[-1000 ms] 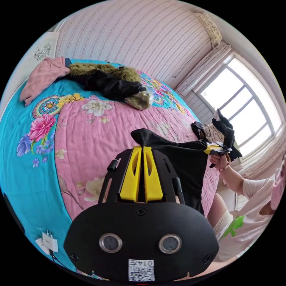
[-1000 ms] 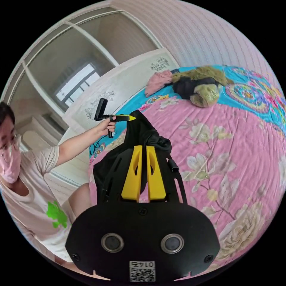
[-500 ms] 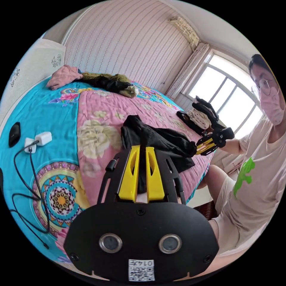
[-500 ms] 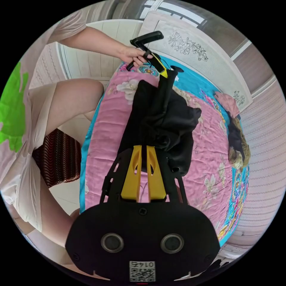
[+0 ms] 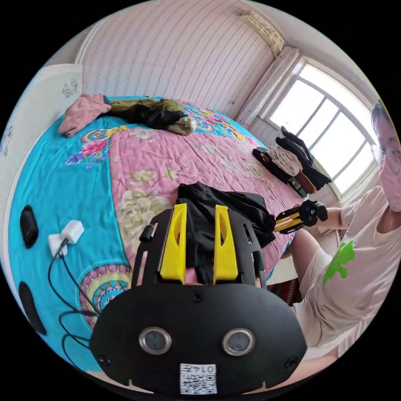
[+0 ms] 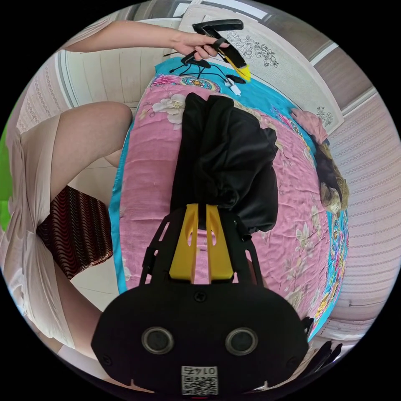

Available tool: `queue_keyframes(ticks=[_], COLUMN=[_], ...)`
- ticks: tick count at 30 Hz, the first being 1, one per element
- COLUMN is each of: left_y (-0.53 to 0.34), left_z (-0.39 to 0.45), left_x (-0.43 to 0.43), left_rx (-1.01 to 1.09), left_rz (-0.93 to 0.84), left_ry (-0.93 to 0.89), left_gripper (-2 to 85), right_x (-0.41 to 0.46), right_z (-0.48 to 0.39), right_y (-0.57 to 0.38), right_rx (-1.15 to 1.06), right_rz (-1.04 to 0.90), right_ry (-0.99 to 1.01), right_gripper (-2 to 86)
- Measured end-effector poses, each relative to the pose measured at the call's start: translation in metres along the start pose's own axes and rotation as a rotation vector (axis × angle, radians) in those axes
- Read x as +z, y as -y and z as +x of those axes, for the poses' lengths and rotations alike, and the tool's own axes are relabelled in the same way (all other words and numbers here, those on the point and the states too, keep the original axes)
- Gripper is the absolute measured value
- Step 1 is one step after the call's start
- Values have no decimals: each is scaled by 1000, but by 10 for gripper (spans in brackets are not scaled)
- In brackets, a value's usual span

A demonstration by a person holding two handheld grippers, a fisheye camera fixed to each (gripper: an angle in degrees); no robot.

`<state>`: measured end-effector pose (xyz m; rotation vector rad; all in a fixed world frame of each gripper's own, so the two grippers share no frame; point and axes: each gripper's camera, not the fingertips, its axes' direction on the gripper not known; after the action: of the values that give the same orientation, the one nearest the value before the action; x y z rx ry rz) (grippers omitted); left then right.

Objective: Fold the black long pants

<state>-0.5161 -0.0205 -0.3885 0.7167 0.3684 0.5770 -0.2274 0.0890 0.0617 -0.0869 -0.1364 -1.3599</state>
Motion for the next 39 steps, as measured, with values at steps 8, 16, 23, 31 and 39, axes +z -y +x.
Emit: queue_keyframes(ticks=[8,16,23,31,39], left_y=[28,-47,-25,18,-60], left_z=[45,71,73,91,116], left_x=[88,79,27,105,93], left_rx=[220,172,97,199,157], left_rz=[-364,-511,-215,-400,-544], left_ry=[127,5,13,-41,-105], left_gripper=[38,4,70,51,14], right_x=[5,11,17,20,25], right_z=[-29,-52,-70,-82,-85], right_y=[2,5,8,10,9], right_rx=[38,52,61,49,68], right_rz=[21,27,22,20,31], right_ry=[11,7,-14,-32,-16], right_gripper=[17,16,16,16,17])
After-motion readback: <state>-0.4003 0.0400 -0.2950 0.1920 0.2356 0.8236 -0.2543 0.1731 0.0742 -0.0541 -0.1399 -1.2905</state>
